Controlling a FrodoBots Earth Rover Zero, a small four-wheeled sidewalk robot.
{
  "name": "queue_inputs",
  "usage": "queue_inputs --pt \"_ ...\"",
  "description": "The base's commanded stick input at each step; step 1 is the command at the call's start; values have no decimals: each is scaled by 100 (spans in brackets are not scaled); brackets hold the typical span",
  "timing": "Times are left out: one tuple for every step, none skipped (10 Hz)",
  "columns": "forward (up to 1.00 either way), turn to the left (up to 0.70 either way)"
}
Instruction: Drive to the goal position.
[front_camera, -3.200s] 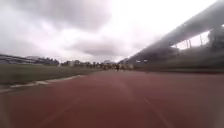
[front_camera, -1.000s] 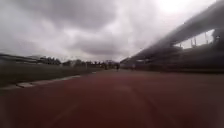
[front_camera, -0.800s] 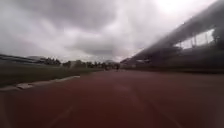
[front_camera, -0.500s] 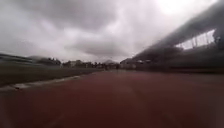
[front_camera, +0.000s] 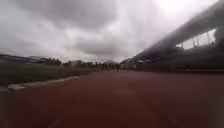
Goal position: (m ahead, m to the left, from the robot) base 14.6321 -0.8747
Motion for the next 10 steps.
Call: queue_inputs --pt "50 2" --pt "50 2" --pt "50 2" --pt "50 2" --pt "50 2" --pt "50 2" --pt "50 2" --pt "50 2" --pt "50 2" --pt "50 2"
